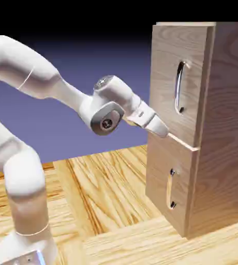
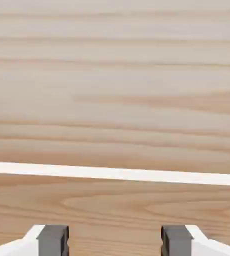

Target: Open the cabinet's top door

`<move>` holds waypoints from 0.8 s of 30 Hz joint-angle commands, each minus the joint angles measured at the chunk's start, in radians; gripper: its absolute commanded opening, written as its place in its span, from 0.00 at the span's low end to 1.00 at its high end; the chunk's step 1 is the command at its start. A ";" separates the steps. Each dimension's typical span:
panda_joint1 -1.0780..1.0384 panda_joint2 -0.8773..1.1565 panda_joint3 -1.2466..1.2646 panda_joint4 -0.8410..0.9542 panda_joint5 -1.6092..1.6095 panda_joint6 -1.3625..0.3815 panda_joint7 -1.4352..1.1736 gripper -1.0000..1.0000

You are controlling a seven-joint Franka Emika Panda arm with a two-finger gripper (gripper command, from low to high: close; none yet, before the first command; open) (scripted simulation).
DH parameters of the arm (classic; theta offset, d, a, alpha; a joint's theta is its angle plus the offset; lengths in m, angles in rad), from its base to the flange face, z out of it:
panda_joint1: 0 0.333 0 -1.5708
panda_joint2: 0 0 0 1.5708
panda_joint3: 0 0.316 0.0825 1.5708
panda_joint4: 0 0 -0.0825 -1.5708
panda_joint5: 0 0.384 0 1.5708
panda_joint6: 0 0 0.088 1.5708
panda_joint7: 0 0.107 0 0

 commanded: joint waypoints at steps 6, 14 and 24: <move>0.069 -0.054 -0.089 0.032 -0.261 -0.004 0.190 0.50; 0.162 -0.126 -0.208 0.074 -0.609 -0.010 0.443 0.50; 0.277 -0.215 -0.356 0.128 -1.044 -0.017 0.759 0.50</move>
